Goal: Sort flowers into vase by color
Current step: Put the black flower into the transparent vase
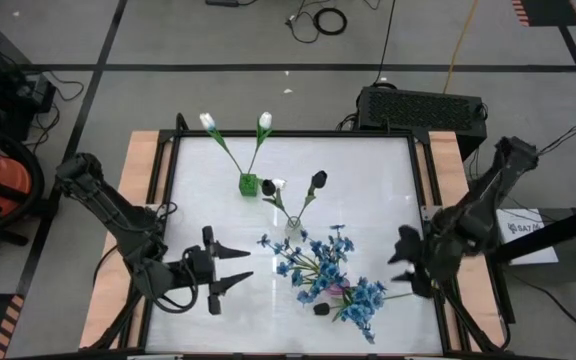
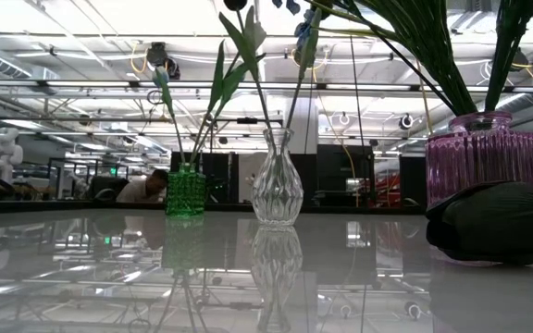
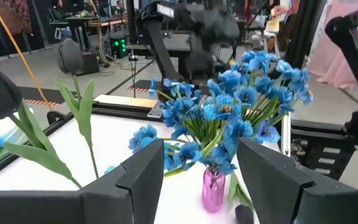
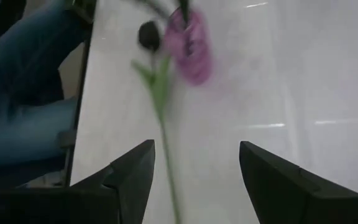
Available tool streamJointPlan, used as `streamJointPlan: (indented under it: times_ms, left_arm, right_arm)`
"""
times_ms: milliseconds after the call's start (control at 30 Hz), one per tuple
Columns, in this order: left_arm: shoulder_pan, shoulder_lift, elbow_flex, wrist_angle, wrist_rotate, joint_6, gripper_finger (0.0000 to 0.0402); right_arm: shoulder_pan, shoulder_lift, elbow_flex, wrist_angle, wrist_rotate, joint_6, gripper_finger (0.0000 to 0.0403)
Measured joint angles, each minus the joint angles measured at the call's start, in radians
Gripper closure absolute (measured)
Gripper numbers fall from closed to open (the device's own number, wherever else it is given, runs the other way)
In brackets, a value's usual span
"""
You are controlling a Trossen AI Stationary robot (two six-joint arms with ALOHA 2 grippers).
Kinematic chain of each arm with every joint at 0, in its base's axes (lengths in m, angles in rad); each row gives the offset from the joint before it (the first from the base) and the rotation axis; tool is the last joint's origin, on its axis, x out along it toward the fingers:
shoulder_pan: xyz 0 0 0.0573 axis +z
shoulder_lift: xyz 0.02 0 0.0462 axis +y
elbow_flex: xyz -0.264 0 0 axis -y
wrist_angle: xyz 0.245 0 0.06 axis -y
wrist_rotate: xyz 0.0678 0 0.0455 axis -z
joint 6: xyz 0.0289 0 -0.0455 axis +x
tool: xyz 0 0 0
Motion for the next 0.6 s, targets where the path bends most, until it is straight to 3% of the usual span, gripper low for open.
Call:
streamJointPlan:
  times_ms: [133, 267, 400, 600]
  left_arm:
    - [0.0, 0.005, 0.0, 0.046, 0.0, 0.008, 0.0192]
    - [0.01, 0.005, 0.0, 0.058, -0.004, 0.008, 0.0192]
    - [0.028, 0.005, 0.0, 0.057, -0.005, 0.008, 0.0192]
    - [0.049, 0.005, 0.0, 0.055, -0.006, 0.009, 0.0192]
  right_arm:
    - [0.134, 0.069, -0.112, 0.184, 0.07, 0.063, 0.0177]
    - [0.231, 0.176, -0.137, 0.234, 0.169, 0.099, 0.018]
    - [0.28, 0.302, -0.136, 0.269, 0.223, 0.123, 0.0196]
    - [0.306, 0.465, -0.136, 0.392, 0.224, 0.131, 0.0226]
